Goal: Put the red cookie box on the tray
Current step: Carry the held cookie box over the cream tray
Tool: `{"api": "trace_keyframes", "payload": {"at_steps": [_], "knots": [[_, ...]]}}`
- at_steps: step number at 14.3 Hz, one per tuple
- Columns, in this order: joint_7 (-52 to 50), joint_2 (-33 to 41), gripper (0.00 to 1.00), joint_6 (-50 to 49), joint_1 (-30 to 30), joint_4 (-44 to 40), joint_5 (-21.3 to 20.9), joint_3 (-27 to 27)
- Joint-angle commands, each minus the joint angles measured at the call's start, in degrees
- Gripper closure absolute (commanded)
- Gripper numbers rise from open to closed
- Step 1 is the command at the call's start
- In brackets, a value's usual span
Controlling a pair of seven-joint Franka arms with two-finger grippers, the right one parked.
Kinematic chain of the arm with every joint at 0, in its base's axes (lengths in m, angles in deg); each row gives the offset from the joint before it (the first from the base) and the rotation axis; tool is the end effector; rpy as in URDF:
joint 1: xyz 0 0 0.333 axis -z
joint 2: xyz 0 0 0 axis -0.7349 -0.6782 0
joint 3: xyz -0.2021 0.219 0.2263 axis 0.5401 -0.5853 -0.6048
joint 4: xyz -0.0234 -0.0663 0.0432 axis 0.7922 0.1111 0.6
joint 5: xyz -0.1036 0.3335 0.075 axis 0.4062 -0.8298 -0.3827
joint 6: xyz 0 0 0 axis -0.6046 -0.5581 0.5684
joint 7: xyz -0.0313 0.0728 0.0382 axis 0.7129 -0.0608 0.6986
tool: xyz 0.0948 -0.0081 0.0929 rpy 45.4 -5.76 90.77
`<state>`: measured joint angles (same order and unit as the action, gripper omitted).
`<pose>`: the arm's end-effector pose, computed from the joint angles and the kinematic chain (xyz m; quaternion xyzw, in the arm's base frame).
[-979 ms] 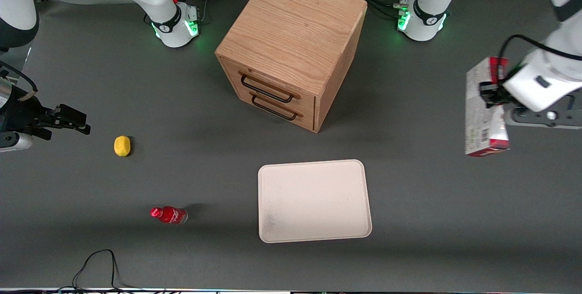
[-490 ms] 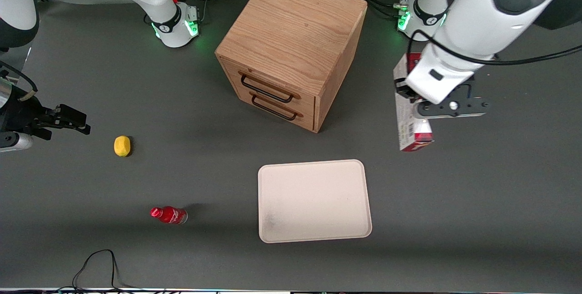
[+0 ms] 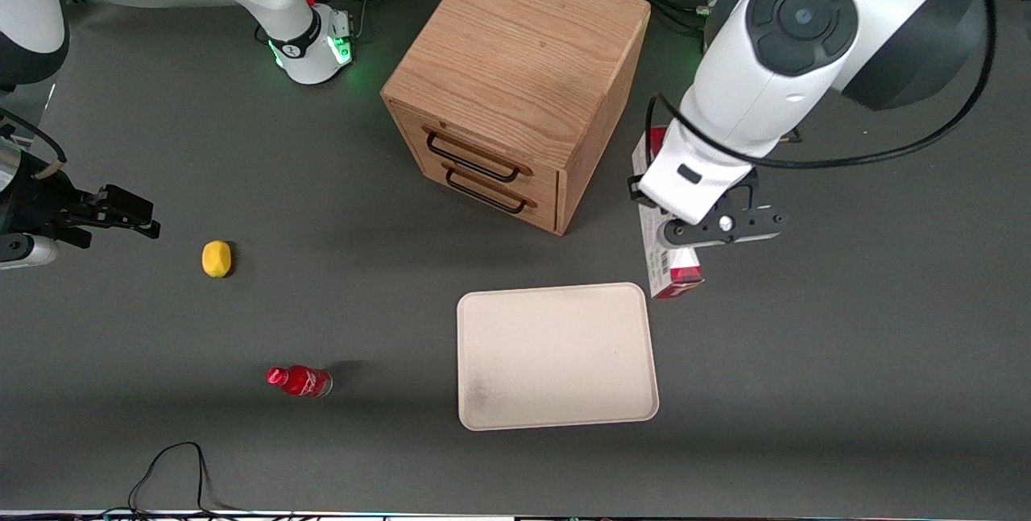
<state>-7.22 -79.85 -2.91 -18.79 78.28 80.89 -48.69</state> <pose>0.5814 -0.3245 0.6066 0.9974 0.0665 -0.0257 0.0095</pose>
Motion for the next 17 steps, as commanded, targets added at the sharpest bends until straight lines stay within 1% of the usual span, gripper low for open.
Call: {"api": "trace_keyframes", "payload": {"at_steps": [1,3,5,8,10,17], "knots": [[-1.9,-4.5,1.0,-0.5,0.1,-6.0,0.7,-0.1],[-1.7,-5.3,1.0,0.6,0.1,-5.8,0.7,-0.5],[-1.1,-7.6,1.0,2.4,-0.4,-5.6,0.7,-0.6],[-1.1,-12.0,1.0,7.4,-1.1,-5.4,0.7,-0.6],[-0.9,-13.7,1.0,10.1,-1.4,-4.6,0.6,-0.6],[3.3,-18.5,1.0,20.5,-3.3,1.6,0.6,-0.6]]}}
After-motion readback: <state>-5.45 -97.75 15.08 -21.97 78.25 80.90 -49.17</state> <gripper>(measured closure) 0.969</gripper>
